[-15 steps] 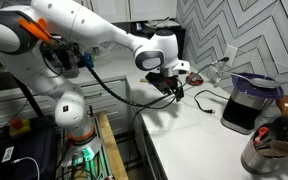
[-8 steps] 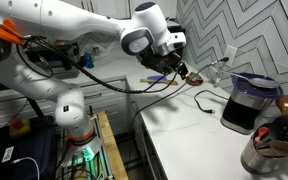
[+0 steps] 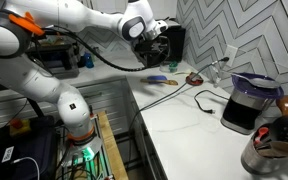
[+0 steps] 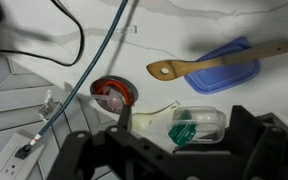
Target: Remove the green packet from the lunchbox and put it on the drip tray
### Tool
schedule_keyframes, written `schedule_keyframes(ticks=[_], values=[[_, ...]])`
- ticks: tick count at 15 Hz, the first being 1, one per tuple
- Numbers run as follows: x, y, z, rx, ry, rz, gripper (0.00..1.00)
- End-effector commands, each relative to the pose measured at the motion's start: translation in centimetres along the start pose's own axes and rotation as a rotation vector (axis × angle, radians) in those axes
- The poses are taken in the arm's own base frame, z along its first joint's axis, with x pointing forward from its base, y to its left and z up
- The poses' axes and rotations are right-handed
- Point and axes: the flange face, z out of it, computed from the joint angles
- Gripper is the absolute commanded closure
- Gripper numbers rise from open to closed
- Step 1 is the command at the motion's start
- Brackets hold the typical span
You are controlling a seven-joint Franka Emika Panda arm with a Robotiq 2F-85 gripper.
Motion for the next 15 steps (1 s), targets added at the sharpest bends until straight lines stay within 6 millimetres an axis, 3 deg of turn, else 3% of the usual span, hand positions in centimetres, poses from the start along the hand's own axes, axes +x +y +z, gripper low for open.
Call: schedule_keyframes(ticks=[1,5,6,10,13,15], values=[[0.3,0.0,0.2,0.003,-0.005,-0.006,0.00],[0.2,0.6,0.3,0.004,-0.008,-0.013,0.00],[0.9,0.6,0.6,0.007,-0.006,-0.023,0.00],[9.4,-1.0,3.0,0.038,-0.013,-0.129,0.00],[14.3,-1.4,5.3,0.049,-0.034,-0.191,0.00],[17.0,-1.9,8.1,0.114,-0.064,-0.306,0.00]])
